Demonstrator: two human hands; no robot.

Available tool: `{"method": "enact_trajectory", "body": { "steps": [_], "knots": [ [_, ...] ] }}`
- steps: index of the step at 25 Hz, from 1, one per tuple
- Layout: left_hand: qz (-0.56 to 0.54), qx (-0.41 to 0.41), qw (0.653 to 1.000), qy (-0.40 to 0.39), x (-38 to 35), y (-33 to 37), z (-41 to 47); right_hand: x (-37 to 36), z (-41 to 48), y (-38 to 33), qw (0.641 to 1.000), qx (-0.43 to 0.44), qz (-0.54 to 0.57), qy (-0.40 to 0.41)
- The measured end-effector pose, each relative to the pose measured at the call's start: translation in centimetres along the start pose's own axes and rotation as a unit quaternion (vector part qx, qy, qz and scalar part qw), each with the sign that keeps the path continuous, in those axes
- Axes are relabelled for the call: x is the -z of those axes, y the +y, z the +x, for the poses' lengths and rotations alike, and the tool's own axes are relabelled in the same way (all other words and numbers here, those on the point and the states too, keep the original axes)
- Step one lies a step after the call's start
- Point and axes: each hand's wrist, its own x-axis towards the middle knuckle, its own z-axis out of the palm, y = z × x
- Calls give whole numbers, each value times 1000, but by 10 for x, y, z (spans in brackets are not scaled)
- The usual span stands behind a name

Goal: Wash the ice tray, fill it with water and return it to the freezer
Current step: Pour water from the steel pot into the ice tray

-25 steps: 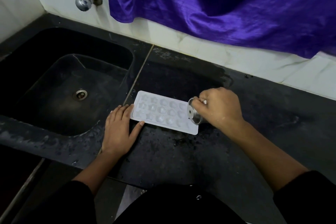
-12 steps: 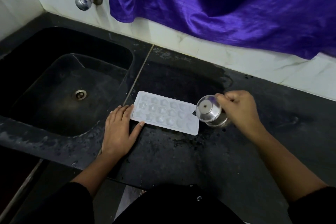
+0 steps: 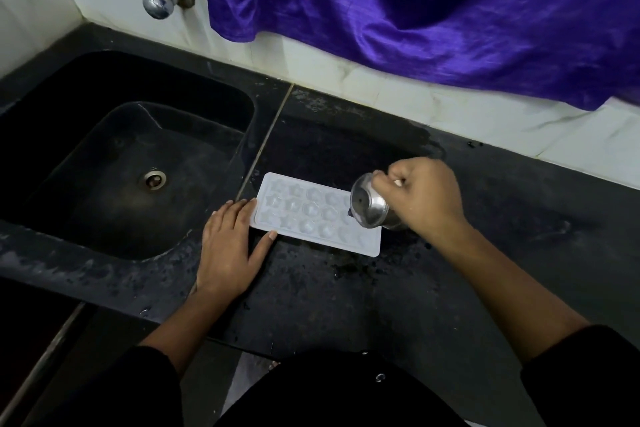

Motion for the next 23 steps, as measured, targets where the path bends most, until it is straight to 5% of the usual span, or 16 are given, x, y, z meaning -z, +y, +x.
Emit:
{"method": "enact_trajectory", "body": {
  "steps": [4,10,16,19,23],
  "knots": [
    [-3,-2,1000,1,-1,-1,0,-17,1,-25,985,51,-156,-49],
    [-5,0,1000,3,-2,-2,0,-25,1,-36,974,72,-204,-58],
    [-5,-1,1000,1,-2,-2,0,-5,-6,14,994,-83,65,3],
    [-6,-2,1000,3,-2,-2,0,5,-15,29,953,-172,246,38],
    [-3,-2,1000,3,-2,-2,0,9,-9,22,915,-197,344,70]
  ]
}}
